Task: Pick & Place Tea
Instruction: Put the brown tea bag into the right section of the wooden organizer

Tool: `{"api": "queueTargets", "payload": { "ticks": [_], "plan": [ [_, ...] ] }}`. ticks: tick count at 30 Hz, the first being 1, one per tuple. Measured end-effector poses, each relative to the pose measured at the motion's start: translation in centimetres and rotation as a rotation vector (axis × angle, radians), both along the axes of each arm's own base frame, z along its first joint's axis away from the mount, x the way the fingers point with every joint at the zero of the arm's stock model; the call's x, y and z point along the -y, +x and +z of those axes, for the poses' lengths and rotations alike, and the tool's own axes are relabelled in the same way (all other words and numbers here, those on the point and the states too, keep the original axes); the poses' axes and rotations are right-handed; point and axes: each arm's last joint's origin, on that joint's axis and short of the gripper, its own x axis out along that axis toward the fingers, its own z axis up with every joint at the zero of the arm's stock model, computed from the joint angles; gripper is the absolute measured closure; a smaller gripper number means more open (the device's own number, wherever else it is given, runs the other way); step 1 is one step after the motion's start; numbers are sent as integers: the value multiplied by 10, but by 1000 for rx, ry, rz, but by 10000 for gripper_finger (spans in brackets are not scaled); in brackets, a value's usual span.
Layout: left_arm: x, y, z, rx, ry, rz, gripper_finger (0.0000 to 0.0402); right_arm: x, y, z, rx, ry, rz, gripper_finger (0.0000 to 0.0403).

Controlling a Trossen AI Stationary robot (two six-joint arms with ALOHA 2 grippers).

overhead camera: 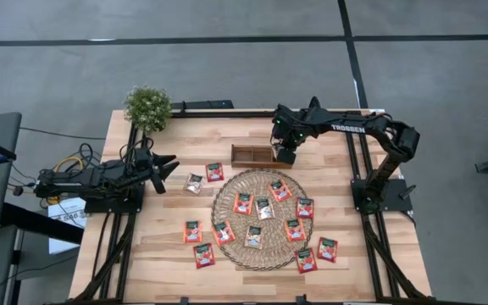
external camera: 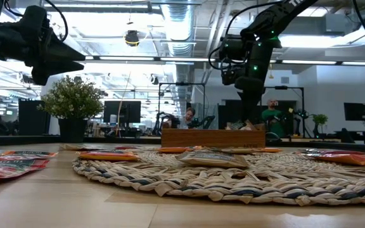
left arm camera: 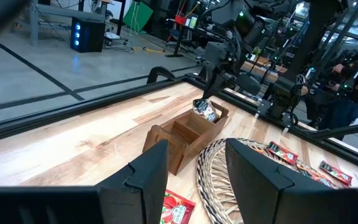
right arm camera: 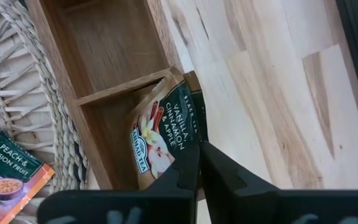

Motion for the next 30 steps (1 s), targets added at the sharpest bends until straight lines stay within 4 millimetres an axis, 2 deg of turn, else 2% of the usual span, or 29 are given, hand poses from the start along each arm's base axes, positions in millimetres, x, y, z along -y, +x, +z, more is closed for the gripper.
{"api": "queueTargets", "payload": {
  "ticks": [5, 12, 22, 26, 30],
  "plan": [
    [0, 0, 0, 0, 0, 0, 250, 0, 1, 3, 11, 5, -20, 402],
    [0, 0, 0, 0, 0, 0, 250, 1, 7, 19, 54, 27, -34, 402],
    [0, 0, 0, -1, 0, 0, 250, -10, 12, 22, 46, -10, -70, 403],
    [0, 0, 0, -1, 0, 0, 250, -12, 5, 29, 77, -28, -81, 403],
    [0, 0, 0, 0, 0, 0, 250, -16, -11, 33, 88, -44, -128, 403]
  ]
}}
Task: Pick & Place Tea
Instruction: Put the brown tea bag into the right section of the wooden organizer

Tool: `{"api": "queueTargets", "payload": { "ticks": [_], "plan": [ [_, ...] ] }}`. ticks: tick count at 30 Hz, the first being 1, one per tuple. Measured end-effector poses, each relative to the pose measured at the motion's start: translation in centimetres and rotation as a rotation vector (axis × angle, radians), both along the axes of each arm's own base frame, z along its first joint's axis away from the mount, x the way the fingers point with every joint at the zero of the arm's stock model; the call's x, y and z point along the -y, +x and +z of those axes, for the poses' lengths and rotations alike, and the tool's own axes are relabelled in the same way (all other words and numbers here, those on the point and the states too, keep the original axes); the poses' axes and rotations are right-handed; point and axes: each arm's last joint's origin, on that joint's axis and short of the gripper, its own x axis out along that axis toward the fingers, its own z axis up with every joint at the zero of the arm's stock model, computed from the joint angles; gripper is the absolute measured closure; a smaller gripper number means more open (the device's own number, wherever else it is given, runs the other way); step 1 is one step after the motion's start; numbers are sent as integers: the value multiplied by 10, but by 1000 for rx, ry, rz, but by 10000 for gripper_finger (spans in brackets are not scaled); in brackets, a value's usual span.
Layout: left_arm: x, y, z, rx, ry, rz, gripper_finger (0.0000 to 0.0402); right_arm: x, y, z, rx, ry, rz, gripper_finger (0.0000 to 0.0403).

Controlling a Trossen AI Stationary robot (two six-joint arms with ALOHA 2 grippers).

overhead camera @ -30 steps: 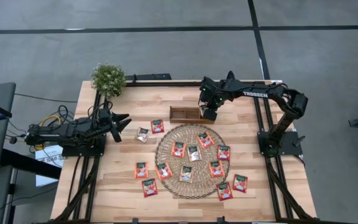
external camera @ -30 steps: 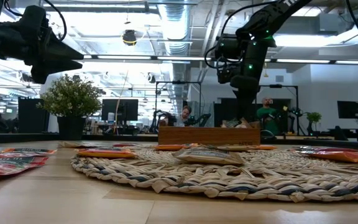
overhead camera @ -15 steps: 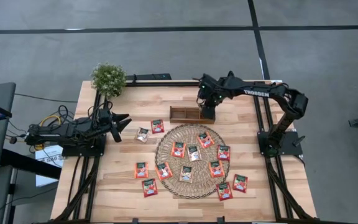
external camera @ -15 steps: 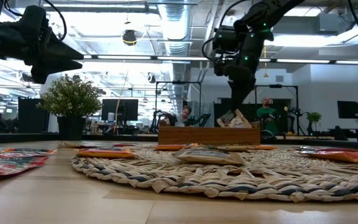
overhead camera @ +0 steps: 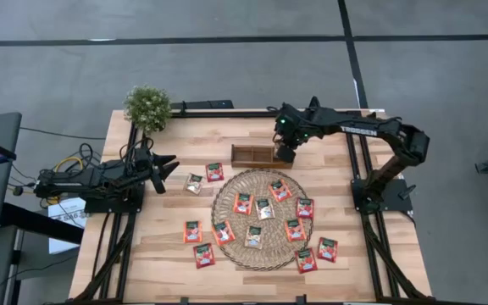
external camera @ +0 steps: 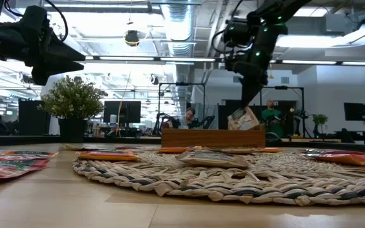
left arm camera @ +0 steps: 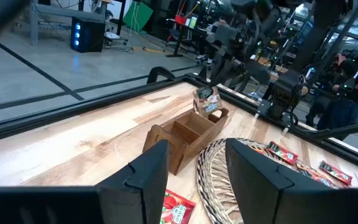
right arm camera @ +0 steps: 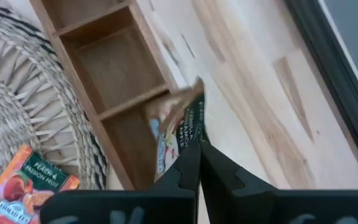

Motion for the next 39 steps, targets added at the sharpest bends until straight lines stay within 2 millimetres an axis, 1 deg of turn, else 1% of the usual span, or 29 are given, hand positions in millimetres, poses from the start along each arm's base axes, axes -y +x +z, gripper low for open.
{"api": "queueTargets", "payload": {
  "ticks": [2, 7, 12, 16, 19, 22, 26, 30, 39],
  "plan": [
    [0, 0, 0, 0, 0, 0, 250, -2, -7, 3, 49, -13, -25, 403],
    [0, 0, 0, 1, 0, 0, 250, -14, -20, 1, 176, -32, -79, 403],
    [0, 0, 0, 0, 0, 0, 250, -26, -28, -16, 247, -35, -118, 403],
    [0, 0, 0, 0, 0, 0, 250, -33, -27, -28, 313, -71, -134, 403],
    [0, 0, 0, 0, 0, 0, 250, -34, -27, -34, 323, -106, -144, 403],
    [0, 0, 0, 1, 0, 0, 250, -33, -31, -43, 289, -117, -161, 403],
    [0, 0, 0, 1, 0, 1, 250, -33, -31, -47, 310, -134, -168, 403],
    [0, 0, 0, -1, 3, 0, 250, -33, -31, -48, 299, -170, -179, 403],
    [0, 0, 0, -2, 6, 0, 250, -33, -31, -48, 289, -179, -160, 403]
  ]
}}
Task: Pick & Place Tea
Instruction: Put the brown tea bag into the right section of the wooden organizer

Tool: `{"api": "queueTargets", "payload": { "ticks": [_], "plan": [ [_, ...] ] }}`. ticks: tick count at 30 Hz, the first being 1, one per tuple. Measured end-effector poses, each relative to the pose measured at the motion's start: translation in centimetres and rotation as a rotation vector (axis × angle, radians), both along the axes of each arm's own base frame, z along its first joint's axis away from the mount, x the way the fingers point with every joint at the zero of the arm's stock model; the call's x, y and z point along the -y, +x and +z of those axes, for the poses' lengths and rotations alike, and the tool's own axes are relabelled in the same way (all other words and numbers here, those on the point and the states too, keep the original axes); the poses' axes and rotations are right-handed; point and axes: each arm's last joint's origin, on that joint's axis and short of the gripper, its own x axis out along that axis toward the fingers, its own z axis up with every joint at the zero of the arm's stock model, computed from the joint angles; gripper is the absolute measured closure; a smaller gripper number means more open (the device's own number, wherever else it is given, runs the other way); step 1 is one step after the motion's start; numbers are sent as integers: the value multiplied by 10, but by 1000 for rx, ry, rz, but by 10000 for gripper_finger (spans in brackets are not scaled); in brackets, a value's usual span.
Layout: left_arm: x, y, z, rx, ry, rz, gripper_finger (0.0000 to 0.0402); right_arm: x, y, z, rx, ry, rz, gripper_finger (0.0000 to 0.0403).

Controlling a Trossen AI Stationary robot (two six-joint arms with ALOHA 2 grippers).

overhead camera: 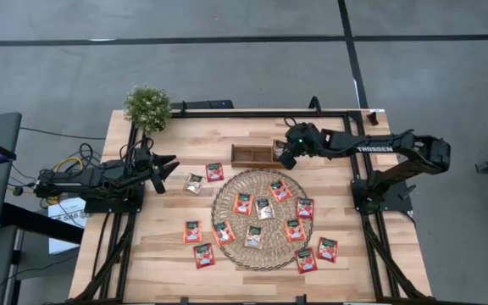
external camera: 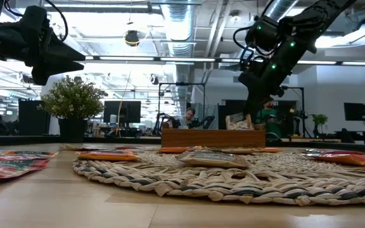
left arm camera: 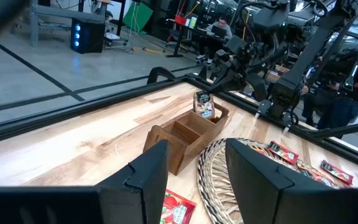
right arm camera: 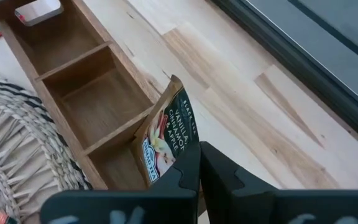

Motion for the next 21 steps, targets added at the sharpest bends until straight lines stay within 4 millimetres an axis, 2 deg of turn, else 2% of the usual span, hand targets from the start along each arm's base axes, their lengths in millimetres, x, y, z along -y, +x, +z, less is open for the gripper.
{"api": "queueTargets", "payload": {
  "ticks": [21],
  "plan": [
    [0, 0, 0, 0, 0, 0, 250, 3, -2, 0, -46, -51, 28, 403]
  ]
}}
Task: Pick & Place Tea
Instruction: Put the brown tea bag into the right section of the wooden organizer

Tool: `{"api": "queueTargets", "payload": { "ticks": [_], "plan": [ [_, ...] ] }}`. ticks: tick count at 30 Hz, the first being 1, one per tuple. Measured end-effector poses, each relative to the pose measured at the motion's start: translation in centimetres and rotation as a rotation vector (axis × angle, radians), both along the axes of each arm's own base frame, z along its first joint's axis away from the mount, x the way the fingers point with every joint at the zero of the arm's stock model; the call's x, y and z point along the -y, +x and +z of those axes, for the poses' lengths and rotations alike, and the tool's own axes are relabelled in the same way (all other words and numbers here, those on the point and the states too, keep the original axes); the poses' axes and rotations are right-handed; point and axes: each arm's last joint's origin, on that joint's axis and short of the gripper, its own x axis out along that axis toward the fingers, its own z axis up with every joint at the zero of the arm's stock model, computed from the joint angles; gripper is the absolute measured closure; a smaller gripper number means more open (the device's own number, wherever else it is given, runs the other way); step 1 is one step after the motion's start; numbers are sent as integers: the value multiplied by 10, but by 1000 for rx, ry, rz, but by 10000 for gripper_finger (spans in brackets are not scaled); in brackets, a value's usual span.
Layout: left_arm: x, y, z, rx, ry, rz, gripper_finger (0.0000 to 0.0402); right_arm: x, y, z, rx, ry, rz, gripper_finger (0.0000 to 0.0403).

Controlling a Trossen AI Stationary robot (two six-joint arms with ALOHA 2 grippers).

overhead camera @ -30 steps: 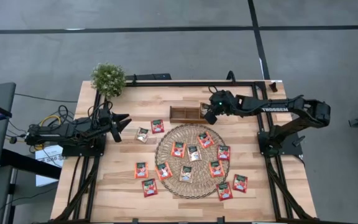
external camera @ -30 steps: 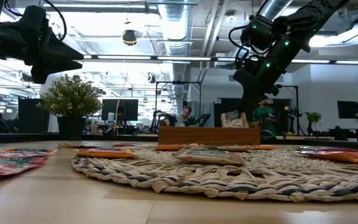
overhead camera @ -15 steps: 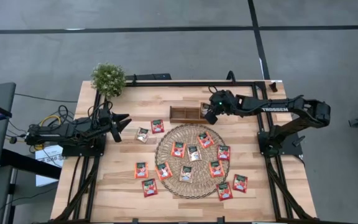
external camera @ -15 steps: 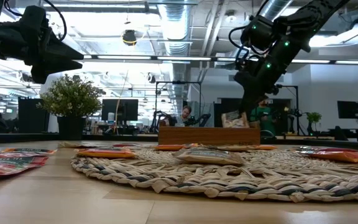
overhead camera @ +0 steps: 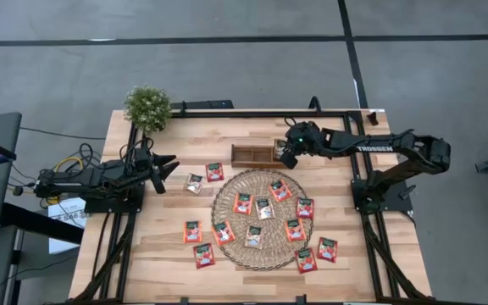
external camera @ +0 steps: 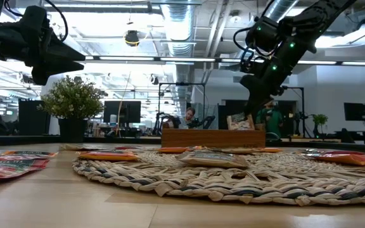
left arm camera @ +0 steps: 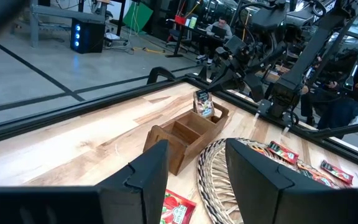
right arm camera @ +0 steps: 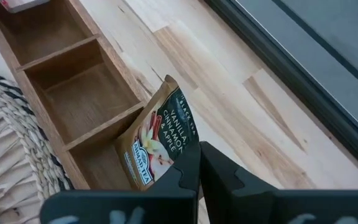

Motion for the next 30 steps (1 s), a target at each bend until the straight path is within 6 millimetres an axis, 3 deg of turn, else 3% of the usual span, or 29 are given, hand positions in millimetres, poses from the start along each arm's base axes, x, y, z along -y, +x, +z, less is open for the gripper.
{"api": "queueTargets", "payload": {
  "ticks": [30],
  "plan": [
    [0, 0, 2, 12, 13, -1, 250, 0, -2, -2, -13, 52, 33, 403]
  ]
}}
